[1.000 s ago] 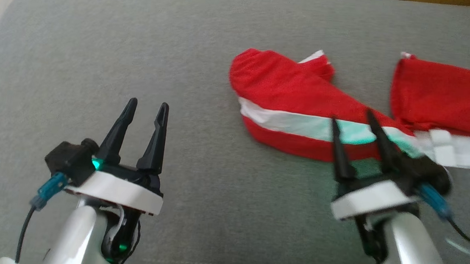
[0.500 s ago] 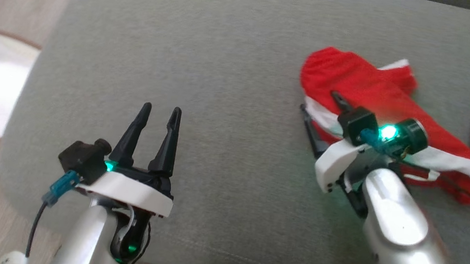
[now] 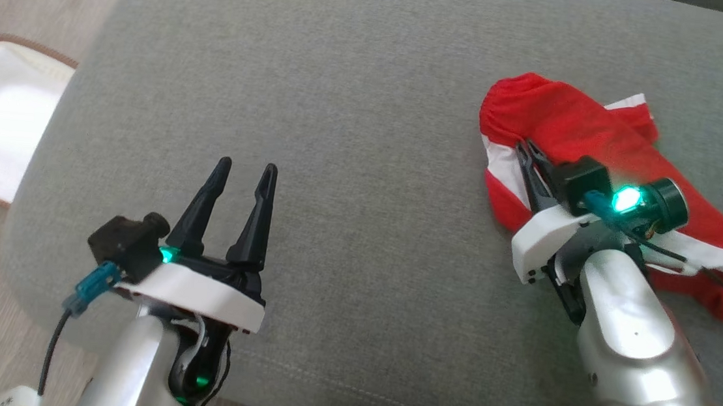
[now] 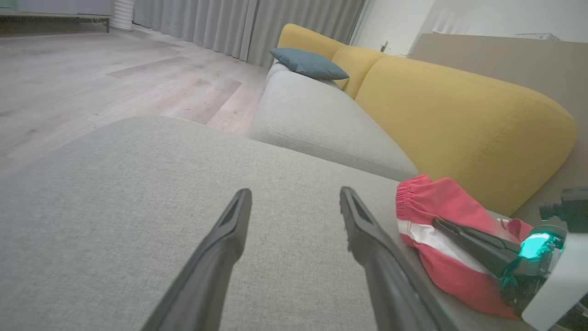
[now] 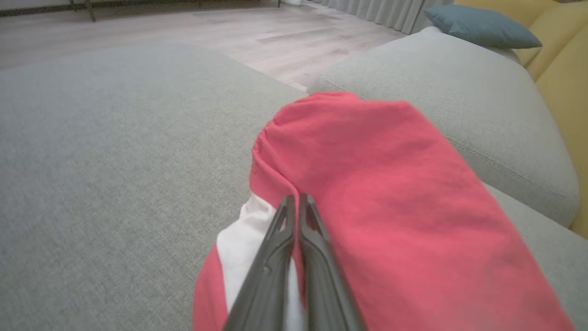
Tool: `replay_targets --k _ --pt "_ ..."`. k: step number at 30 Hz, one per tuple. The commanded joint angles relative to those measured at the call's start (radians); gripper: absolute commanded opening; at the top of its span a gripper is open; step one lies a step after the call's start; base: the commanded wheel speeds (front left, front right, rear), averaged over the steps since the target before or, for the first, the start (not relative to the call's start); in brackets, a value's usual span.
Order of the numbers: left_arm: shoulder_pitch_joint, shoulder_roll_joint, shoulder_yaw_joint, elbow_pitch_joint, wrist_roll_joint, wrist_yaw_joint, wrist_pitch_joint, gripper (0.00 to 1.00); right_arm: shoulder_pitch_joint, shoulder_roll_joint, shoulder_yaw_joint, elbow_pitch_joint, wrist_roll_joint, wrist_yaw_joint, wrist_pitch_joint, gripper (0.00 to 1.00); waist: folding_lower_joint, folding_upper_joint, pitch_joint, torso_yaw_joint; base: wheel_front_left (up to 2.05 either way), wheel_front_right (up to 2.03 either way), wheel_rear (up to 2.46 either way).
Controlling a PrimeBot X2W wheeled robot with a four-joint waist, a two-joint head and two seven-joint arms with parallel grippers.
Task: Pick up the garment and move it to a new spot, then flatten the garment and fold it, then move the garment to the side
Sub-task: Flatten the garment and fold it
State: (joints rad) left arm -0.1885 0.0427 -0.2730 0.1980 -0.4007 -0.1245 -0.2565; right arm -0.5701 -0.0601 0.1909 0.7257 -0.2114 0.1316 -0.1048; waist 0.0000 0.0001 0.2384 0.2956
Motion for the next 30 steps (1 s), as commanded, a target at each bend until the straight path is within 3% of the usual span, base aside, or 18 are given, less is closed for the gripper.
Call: replay_targets --k 1,10,20,30 --pt "-0.036 0.008 0.039 -0.029 -0.005 -0.006 -0.005 1.00 -0.034 0.010 0.017 -0.027 0.019 -0.001 -0.017 0.00 0.0000 -0.0001 -0.003 -0.008 0.00 0.00 0.00" --pt "-0.023 0.008 0.059 -0.029 0.013 -0.006 -0.005 1.00 -0.002 0.010 0.131 -0.140 0.271 -0.001 -0.126 0.00 0.0000 -0.0001 -0.035 -0.077 0.00 0.00 0.00" --pt "-0.006 0.008 0.071 -0.034 0.027 -0.006 -0.005 1.00 0.094 0.010 0.211 -0.282 0.519 -0.001 -0.132 0.00 0.0000 -0.0001 -0.065 -0.128 0.00 0.00 0.00" --pt "-0.002 0.008 0.073 -0.034 0.036 -0.006 -0.005 1.00 0.161 0.010 0.175 -0.204 0.468 -0.001 -0.076 0.00 0.0000 -0.0001 -0.061 -0.153 0.00 0.00 0.00"
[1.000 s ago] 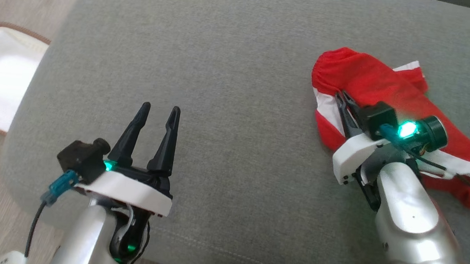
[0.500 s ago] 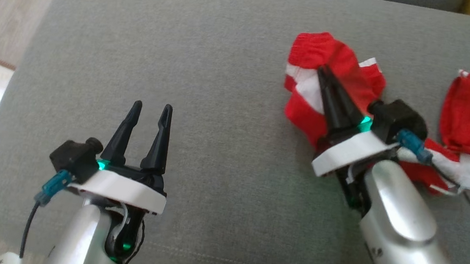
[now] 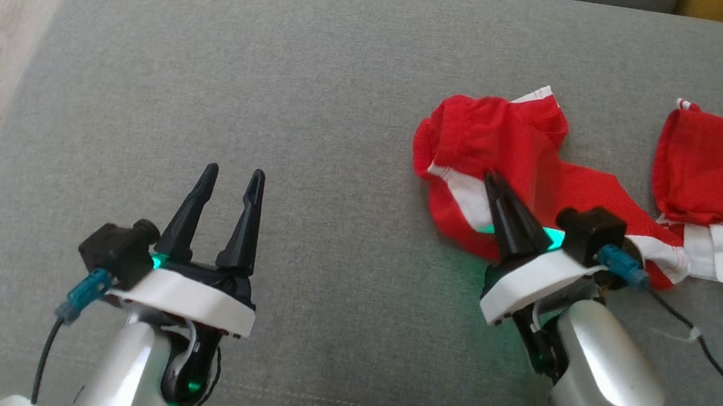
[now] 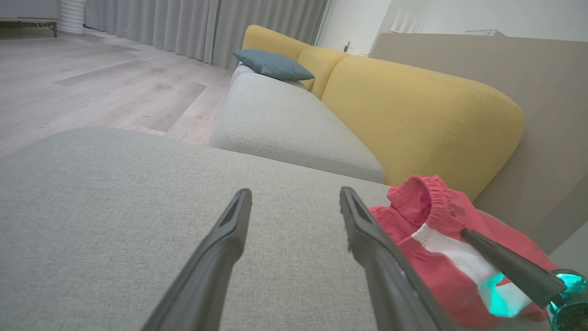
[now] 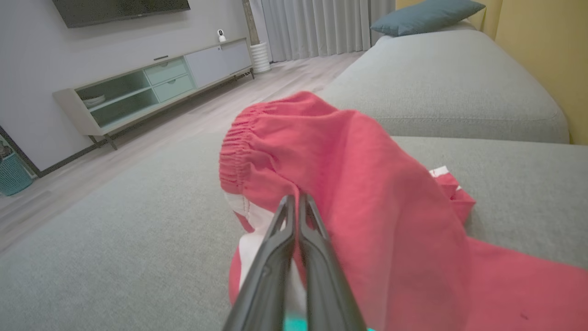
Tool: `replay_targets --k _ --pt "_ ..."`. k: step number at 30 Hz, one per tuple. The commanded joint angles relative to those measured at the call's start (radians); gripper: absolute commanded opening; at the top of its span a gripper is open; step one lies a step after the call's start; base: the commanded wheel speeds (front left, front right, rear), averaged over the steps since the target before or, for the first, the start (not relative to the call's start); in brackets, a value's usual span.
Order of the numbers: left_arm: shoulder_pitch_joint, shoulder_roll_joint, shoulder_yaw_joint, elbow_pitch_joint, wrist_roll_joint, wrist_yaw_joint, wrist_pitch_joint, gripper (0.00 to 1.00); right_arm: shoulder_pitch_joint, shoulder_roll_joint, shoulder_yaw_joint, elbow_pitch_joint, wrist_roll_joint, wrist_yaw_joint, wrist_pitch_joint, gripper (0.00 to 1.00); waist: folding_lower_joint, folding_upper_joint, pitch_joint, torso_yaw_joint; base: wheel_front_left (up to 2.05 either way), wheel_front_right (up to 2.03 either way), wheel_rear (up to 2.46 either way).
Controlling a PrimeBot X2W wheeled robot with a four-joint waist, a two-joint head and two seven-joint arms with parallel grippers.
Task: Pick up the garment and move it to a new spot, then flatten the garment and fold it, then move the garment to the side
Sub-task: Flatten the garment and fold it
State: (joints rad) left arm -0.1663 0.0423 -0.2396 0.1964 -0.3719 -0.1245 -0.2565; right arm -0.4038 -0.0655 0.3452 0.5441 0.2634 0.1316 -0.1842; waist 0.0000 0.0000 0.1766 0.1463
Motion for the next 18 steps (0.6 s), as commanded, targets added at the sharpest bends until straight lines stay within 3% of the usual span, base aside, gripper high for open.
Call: replay_targets --k 1,2,3,10,18 --pt "-0.025 0.008 0.039 -0.031 0.008 -0.006 -0.005 1.00 -0.006 0.015 0.025 -0.018 -0.012 -0.001 0.001 0.00 0.0000 0.0000 0.001 -0.007 0.00 0.00 0.00" --pt "-0.025 0.008 0.039 -0.030 0.008 -0.006 -0.005 1.00 -0.007 0.015 0.025 -0.017 -0.022 -0.001 -0.005 0.61 0.0000 0.0000 0.001 -0.010 0.00 0.00 0.00" --pt "-0.024 0.008 0.040 -0.029 0.009 -0.006 -0.005 1.00 -0.007 0.015 0.021 -0.015 -0.025 -0.001 -0.011 1.00 0.0000 0.0000 0.000 -0.014 0.00 0.00 0.00" --pt "-0.025 0.008 0.047 -0.029 0.013 -0.006 -0.005 1.00 0.001 0.015 -0.037 -0.029 -0.045 -0.001 -0.036 1.00 0.0000 0.0000 -0.013 -0.039 0.00 0.00 0.00" --pt "-0.027 0.014 0.041 -0.035 0.021 -0.006 -0.005 1.00 0.099 0.015 -0.213 -0.131 -0.102 -0.001 -0.059 1.00 0.0000 0.0000 -0.025 -0.082 0.00 0.00 0.00"
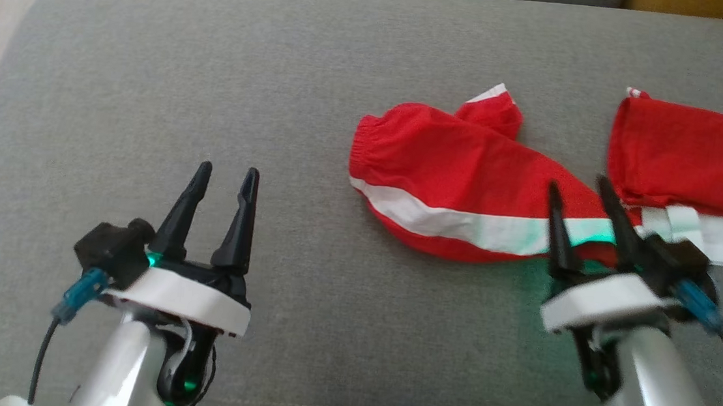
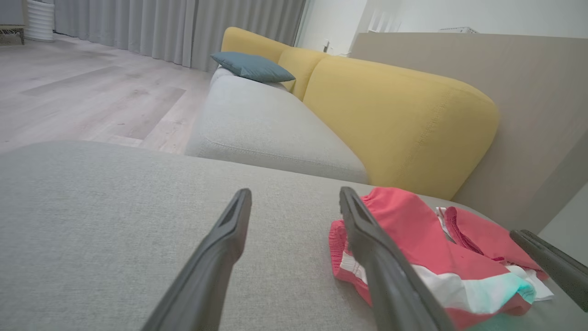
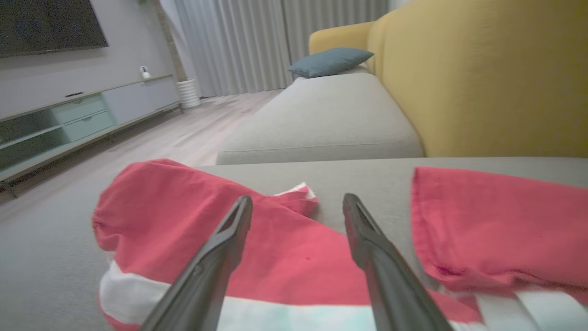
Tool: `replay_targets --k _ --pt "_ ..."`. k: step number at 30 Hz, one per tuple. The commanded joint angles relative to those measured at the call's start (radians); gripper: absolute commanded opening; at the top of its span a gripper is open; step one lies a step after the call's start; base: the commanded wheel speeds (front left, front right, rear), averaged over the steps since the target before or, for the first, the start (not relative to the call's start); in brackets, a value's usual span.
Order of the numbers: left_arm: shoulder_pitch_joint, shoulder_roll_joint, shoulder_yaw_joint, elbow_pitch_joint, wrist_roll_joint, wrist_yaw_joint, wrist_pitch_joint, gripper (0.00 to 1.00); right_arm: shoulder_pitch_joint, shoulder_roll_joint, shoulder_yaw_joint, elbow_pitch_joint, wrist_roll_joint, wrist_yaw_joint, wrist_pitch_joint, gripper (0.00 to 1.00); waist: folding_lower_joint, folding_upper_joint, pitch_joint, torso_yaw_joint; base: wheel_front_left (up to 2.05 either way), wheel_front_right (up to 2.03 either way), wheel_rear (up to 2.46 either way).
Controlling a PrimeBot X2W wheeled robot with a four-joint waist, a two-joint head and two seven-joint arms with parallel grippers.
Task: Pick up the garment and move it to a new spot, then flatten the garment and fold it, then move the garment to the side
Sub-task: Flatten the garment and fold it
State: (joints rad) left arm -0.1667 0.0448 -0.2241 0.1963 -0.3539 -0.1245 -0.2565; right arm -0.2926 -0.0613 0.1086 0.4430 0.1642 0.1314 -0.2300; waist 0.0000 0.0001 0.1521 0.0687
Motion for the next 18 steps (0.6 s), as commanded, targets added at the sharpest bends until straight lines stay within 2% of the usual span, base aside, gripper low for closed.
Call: replay_targets --k 1,4,7,13,18 --pt "-0.028 0.014 0.019 -0.035 -0.004 -0.006 -0.005 1.00 0.004 0.011 0.001 -0.050 -0.011 -0.001 -0.015 1.00 0.0000 -0.0001 0.002 -0.012 0.00 0.00 0.00" --pt "-0.042 0.039 -0.024 -0.032 -0.027 -0.006 -0.005 1.00 0.048 0.011 -0.060 -0.104 -0.017 -0.001 -0.021 1.00 0.0000 -0.0001 0.012 -0.038 0.00 0.00 0.00" --pt "-0.070 0.079 -0.108 -0.016 -0.060 -0.006 -0.005 1.00 0.077 0.011 -0.099 -0.140 -0.021 -0.001 -0.024 1.00 0.0000 -0.0001 0.028 -0.066 0.00 0.00 0.00" --pt "-0.170 0.168 -0.292 0.080 -0.166 -0.006 -0.005 1.00 0.094 0.011 -0.112 -0.176 -0.027 -0.001 -0.026 1.00 0.0000 -0.0001 0.062 -0.125 0.00 0.00 0.00" --pt "-0.258 0.212 -0.370 0.173 -0.246 -0.006 -0.005 1.00 0.094 0.011 -0.118 -0.192 -0.028 -0.001 -0.027 1.00 0.0000 -0.0001 0.087 -0.160 0.00 0.00 0.00"
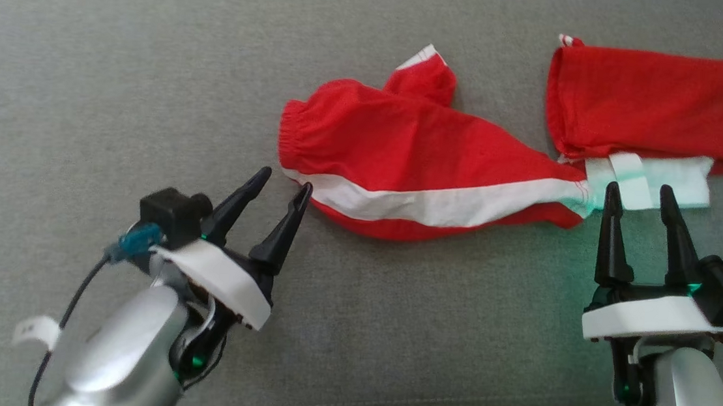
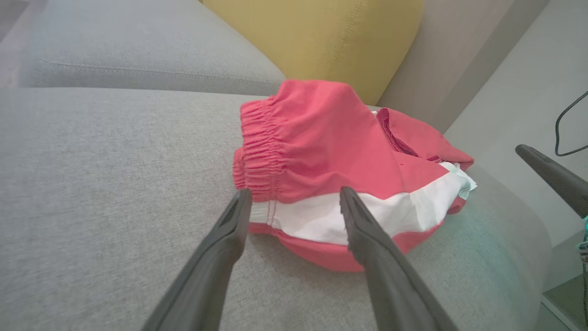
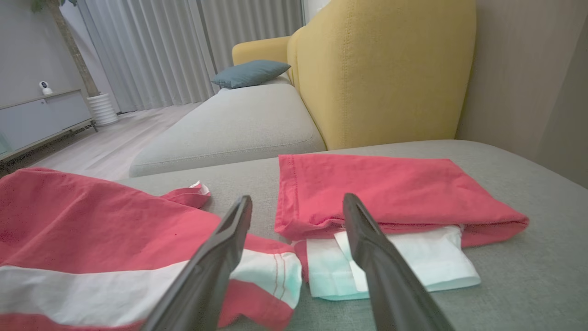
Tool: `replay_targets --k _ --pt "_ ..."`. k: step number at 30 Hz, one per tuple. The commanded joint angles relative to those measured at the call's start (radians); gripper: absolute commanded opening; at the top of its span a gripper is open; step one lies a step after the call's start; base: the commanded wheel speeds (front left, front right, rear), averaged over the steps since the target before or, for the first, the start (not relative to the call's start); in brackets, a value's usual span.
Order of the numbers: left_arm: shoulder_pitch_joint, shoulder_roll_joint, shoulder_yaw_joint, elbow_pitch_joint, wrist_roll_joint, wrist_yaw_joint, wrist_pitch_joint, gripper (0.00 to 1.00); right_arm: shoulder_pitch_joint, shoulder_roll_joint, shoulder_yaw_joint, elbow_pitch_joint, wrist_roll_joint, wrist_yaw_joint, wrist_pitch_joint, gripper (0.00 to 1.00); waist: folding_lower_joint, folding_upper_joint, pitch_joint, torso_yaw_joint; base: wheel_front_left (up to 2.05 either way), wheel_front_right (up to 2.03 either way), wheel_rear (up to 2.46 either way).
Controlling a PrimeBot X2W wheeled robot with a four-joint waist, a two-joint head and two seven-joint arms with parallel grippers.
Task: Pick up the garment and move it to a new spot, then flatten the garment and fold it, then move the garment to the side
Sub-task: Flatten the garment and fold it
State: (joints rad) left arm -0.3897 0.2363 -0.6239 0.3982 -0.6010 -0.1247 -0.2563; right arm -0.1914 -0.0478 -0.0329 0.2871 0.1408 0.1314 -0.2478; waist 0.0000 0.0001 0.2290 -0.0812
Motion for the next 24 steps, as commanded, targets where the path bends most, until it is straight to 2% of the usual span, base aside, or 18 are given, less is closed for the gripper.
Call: replay_targets --k 1,13,24 --pt "-0.050 0.028 0.019 -0.015 -0.013 -0.006 -0.006 1.00 -0.006 -0.002 0.022 -0.039 -0.005 -0.001 -0.009 1.00 0.0000 -0.0001 0.015 -0.014 0.00 0.00 0.00" --pt "-0.141 0.069 -0.063 0.065 -0.114 -0.006 -0.006 1.00 -0.015 -0.002 0.016 -0.048 -0.005 -0.001 -0.010 1.00 0.0000 -0.0001 0.049 -0.027 0.00 0.00 0.00" --pt "-0.199 0.081 -0.122 0.108 -0.147 -0.006 -0.006 1.00 -0.030 -0.002 0.020 -0.044 0.001 -0.001 -0.012 1.00 0.0000 -0.0001 0.074 -0.038 0.00 0.00 0.00"
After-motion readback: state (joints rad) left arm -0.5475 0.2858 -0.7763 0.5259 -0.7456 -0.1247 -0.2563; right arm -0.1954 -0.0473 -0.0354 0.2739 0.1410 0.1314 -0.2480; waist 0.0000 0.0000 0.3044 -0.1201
